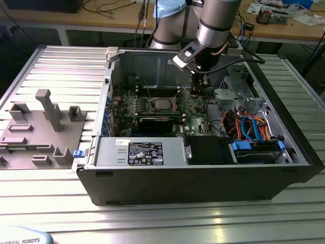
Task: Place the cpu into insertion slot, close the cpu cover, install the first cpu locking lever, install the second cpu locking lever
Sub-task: 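Close the cpu cover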
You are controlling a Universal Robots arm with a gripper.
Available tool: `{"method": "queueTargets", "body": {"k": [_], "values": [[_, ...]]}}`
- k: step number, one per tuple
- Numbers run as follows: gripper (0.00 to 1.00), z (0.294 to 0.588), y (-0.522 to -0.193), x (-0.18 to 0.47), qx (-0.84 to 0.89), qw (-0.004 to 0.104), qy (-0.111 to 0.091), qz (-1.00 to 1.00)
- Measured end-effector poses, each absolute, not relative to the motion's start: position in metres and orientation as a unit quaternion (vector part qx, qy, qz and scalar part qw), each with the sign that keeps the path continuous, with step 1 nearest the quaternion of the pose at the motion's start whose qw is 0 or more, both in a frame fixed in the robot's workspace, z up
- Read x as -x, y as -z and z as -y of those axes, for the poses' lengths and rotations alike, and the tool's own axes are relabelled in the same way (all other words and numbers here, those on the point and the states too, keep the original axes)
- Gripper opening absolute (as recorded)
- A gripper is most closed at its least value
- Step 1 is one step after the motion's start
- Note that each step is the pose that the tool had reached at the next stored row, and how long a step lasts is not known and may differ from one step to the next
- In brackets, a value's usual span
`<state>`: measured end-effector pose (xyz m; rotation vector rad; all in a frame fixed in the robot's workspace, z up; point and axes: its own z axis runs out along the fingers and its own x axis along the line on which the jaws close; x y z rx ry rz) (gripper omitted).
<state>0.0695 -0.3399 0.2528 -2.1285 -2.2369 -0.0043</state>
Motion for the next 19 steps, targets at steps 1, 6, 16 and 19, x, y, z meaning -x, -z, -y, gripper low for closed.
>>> {"method": "queueTargets", "body": {"k": [1,6,16,19], "values": [[0.11,0.340,-0.252,-0.070,0.689,0.027,0.001,0.724],[0.11,0.340,-0.249,-0.070,0.689,0.028,0.002,0.724],[0.11,0.340,-0.248,-0.056,0.689,0.027,0.002,0.724],[0.11,0.340,-0.248,-0.053,0.689,0.027,0.001,0.724]]}}
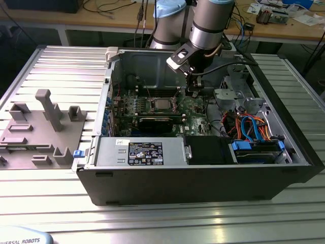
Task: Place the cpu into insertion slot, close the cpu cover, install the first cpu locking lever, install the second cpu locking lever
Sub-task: 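Close the cpu cover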
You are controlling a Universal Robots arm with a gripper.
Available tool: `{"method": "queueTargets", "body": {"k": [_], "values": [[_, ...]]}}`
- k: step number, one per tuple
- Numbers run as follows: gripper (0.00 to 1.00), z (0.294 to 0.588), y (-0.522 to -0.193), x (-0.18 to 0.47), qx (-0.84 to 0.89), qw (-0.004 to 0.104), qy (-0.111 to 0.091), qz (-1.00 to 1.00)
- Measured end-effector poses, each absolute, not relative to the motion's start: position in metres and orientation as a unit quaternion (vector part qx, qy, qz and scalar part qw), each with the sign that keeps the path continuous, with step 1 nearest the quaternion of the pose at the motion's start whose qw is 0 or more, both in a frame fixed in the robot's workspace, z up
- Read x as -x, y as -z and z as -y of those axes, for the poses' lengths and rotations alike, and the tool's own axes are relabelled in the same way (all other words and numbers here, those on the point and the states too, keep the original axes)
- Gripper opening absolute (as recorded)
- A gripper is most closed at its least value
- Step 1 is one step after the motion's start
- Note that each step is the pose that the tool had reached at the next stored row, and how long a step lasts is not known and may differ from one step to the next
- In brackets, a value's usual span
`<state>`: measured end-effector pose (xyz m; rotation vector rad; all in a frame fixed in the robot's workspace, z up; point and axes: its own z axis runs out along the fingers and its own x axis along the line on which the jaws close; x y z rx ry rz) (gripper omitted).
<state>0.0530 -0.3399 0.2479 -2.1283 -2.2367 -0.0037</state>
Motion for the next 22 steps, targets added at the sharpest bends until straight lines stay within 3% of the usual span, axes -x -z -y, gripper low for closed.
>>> {"method": "queueTargets", "body": {"k": [22], "values": [[0.11,0.340,-0.247,-0.030,0.689,0.027,0.001,0.724]]}}
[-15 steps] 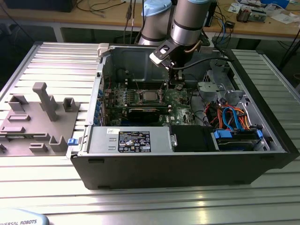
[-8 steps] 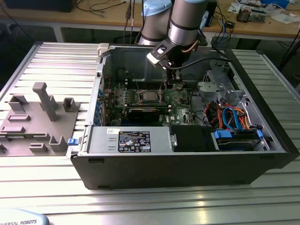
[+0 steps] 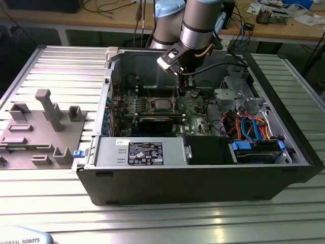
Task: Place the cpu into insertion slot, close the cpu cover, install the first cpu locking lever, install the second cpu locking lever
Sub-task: 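Close the cpu cover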
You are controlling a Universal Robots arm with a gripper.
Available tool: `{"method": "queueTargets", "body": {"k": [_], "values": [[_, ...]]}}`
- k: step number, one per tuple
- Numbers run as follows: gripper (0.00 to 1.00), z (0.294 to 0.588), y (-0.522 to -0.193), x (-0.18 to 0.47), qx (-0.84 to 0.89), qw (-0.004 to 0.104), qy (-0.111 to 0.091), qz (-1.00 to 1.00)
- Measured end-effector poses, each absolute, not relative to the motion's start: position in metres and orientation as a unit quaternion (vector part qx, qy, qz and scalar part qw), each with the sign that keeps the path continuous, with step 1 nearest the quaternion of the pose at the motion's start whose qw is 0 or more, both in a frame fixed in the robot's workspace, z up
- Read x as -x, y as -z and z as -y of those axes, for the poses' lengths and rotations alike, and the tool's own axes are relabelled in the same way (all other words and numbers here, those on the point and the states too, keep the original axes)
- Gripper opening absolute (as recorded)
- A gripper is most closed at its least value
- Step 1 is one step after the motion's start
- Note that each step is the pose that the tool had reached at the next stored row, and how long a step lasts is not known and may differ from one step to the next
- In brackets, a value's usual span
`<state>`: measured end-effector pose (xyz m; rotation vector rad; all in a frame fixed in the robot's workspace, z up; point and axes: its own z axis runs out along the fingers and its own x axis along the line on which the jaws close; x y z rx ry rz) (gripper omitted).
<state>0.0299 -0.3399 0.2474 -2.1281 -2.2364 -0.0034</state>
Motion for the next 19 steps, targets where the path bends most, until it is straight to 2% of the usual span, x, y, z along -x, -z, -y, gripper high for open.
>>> {"method": "queueTargets", "body": {"k": [19], "values": [[0.11,0.340,-0.245,-0.018,0.689,0.027,0.001,0.724]]}}
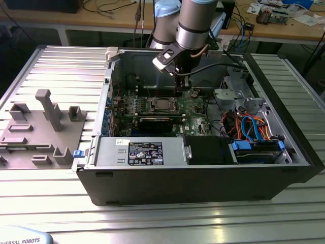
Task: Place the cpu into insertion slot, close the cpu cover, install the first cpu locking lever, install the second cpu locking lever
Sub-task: 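Close the cpu cover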
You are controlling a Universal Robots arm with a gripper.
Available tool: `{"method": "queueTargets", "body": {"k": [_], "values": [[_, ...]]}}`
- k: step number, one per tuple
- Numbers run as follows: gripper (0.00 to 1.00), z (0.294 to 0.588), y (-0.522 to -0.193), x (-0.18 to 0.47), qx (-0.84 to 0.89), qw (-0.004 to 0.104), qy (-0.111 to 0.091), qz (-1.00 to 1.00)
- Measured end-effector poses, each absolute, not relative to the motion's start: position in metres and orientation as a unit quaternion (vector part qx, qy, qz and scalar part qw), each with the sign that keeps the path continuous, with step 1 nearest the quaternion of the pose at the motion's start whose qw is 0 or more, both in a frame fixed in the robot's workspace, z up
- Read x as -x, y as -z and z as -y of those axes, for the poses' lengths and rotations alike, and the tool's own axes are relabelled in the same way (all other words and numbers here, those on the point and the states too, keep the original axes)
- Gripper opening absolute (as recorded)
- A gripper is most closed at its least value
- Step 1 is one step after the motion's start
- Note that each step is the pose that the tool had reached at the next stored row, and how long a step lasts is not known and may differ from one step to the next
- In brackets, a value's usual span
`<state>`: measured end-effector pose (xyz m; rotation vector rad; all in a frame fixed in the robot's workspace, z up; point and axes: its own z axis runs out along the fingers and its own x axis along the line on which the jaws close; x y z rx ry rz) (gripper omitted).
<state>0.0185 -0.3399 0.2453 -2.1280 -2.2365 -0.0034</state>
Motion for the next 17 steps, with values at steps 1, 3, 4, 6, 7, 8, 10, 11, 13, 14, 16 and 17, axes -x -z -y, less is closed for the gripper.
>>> {"method": "queueTargets", "body": {"k": [1,3,4,6,7,8,10,11,13,14,16,17], "values": [[0.11,0.3399,-0.2452,-0.0182,0.689,0.027,0.001,0.724],[0.11,0.3399,-0.2448,-0.0173,0.689,0.027,0.001,0.724],[0.11,0.3399,-0.2445,-0.0166,0.689,0.027,0.001,0.724],[0.11,0.3399,-0.2442,-0.0162,0.689,0.027,0.001,0.724],[0.11,0.3399,-0.2438,-0.0154,0.689,0.027,0.001,0.724],[0.11,0.3399,-0.2436,-0.0152,0.689,0.027,0.001,0.724],[0.11,0.3399,-0.2430,-0.0141,0.689,0.027,0.001,0.724],[0.11,0.3399,-0.2427,-0.0139,0.689,0.027,0.001,0.724],[0.11,0.3399,-0.2425,-0.0133,0.689,0.027,0.001,0.724],[0.11,0.3399,-0.2423,-0.0132,0.689,0.027,0.001,0.724],[0.11,0.3399,-0.2420,-0.0129,0.689,0.027,0.001,0.724],[0.11,0.3399,-0.2419,-0.0127,0.689,0.027,0.001,0.724]]}}
